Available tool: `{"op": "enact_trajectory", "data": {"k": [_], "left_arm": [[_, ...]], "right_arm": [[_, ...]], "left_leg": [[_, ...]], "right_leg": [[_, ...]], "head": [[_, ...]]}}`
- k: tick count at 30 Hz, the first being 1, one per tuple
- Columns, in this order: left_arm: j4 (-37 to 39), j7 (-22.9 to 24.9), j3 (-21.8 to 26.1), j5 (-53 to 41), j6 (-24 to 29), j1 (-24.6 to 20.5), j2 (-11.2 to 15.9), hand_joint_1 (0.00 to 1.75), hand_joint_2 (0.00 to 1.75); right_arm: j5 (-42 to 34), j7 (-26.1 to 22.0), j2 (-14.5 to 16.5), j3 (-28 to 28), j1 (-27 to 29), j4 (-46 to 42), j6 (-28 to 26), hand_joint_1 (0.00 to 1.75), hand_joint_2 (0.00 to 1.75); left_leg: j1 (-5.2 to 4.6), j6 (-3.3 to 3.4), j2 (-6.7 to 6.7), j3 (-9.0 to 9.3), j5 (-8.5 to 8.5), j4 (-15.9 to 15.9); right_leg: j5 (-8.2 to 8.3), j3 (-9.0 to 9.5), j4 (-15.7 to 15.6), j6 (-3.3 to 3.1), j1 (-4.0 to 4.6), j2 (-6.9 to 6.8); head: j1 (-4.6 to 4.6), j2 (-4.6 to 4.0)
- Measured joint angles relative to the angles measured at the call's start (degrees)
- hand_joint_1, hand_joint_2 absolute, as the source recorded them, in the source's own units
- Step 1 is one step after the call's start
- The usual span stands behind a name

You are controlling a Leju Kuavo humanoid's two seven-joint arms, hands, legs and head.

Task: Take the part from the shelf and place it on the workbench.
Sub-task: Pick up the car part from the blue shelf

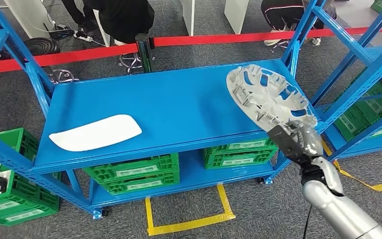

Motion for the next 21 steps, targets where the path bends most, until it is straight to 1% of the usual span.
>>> {"op": "enact_trajectory", "data": {"k": [3, 6, 10, 12, 14, 18, 21], "left_arm": [[0.11, -0.54, 0.02, 0.34, 0.10, 0.11, 0.21, 0.00, 0.00], [0.27, -1.89, 0.18, 0.87, 0.66, 0.28, 0.40, 0.00, 0.00], [0.36, -5.20, 0.82, 1.54, 1.94, 0.29, 0.39, 0.00, 1.75], [0.35, -7.33, 1.08, 1.94, 3.33, 0.27, 0.21, 0.00, 1.75], [0.34, -9.64, 1.40, 2.67, 5.24, 0.27, -0.13, 0.00, 1.75], [0.34, -15.17, 2.73, 5.16, 7.85, 0.26, -0.82, 0.00, 1.75], [0.34, -16.56, 3.80, 6.39, 8.03, 0.25, -0.96, 0.00, 1.75]], "right_arm": [[-4.01, 3.89, -4.08, -6.48, -0.80, -9.71, 1.88, 1.75, 1.75], [-8.64, 6.96, -8.09, -12.95, -3.71, -19.71, 3.34, 1.75, 1.75], [-14.61, 9.05, -12.20, -18.62, -7.37, -31.90, 3.28, 1.75, 1.75], [-16.28, 9.30, -13.33, -20.70, -8.89, -37.59, 2.31, 1.75, 1.75], [-15.94, 9.23, -13.99, -22.15, -8.90, -42.67, 1.22, 1.75, 1.75], [-11.91, 7.18, -14.21, -23.78, -5.29, -50.84, -1.45, 1.75, 1.75], [-9.87, 3.62, -13.68, -24.00, -1.60, -54.88, -4.03, 1.75, 1.75]], "left_leg": [[-0.20, 0.01, 0.17, -0.21, 0.00, 0.01], [-0.32, 0.01, 0.26, -0.32, 0.00, 0.01], [-0.34, 0.03, 0.27, -0.48, -0.02, 0.01], [-0.31, 0.04, 0.15, -0.51, -0.02, 0.01], [-0.28, 0.03, -0.02, -0.52, -0.02, 0.01], [-0.27, 0.03, -0.29, -0.55, -0.03, 0.00], [-0.27, 0.03, -0.36, -0.57, -0.03, 0.00]], "right_leg": [[0.00, -0.34, 0.17, 0.03, -0.19, 0.06], [-0.04, -0.60, 0.35, 0.06, -0.34, 0.14], [-0.09, -0.85, 0.44, 0.06, -0.36, 0.18], [-0.14, -0.92, 0.47, 0.07, -0.35, 0.16], [-0.20, -0.91, 0.47, 0.09, -0.33, 0.14], [-0.28, -0.89, 0.47, 0.09, -0.33, 0.09], [-0.30, -0.88, 0.47, 0.11, -0.33, 0.06]], "head": [[-0.02, 0.00], [-0.07, 0.00], [-0.13, -0.01], [-0.19, 0.00], [-0.17, 0.00], [-0.16, 0.00], [-0.15, 0.00]]}}
